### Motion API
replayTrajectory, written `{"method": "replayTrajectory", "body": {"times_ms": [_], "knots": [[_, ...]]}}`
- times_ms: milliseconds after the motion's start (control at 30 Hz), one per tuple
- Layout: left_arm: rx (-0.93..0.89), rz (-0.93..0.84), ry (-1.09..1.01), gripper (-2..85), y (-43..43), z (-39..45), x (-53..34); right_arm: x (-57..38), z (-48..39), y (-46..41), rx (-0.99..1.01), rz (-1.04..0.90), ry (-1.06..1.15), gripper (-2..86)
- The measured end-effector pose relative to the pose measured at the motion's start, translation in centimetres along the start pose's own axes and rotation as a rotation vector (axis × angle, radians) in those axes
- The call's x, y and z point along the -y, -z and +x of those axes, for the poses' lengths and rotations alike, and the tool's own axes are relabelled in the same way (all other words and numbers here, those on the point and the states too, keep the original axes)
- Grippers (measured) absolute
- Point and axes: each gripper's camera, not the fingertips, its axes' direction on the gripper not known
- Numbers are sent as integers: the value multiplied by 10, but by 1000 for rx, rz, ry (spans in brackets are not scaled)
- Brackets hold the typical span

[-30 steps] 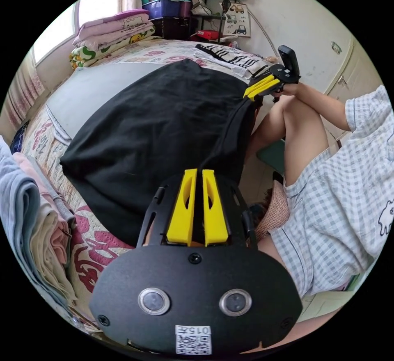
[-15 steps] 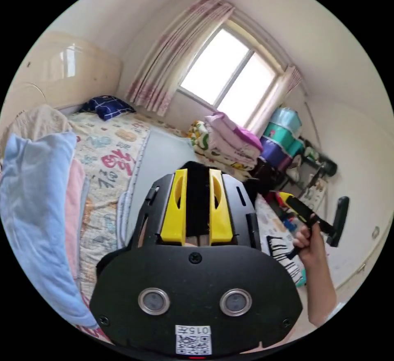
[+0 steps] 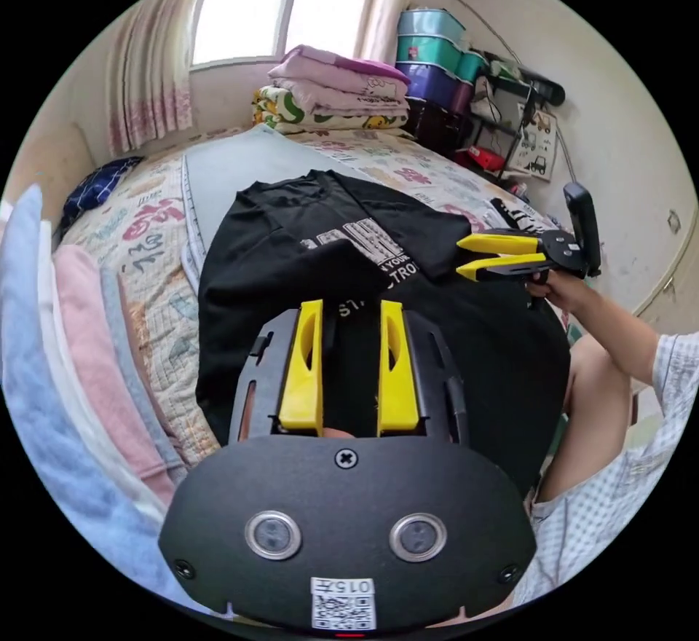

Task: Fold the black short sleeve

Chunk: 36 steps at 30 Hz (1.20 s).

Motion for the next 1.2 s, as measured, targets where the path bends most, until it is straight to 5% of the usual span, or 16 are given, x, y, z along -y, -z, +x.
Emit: {"method": "replayTrajectory", "body": {"times_ms": [167,367,467,533,600,733,900,1200], "knots": [[-7,-154,-4,152,-55,16,37,40,18,-33,81,-125,26,133],[148,-169,-12,56,-36,-9,49,90,111,-1,142,-132,-123,21],[393,60,273,50,48,-80,46,120,209,69,-55,22,-341,19],[645,218,506,58,109,-115,30,135,286,128,-421,97,-549,45],[530,235,494,84,124,-119,27,140,316,159,-590,100,-672,83],[441,190,299,101,120,-65,5,134,303,179,-219,73,-560,114],[225,116,172,85,120,-15,-59,84,245,190,-49,-31,-444,108],[33,58,455,104,176,-18,-207,22,247,321,161,28,-575,110]]}}
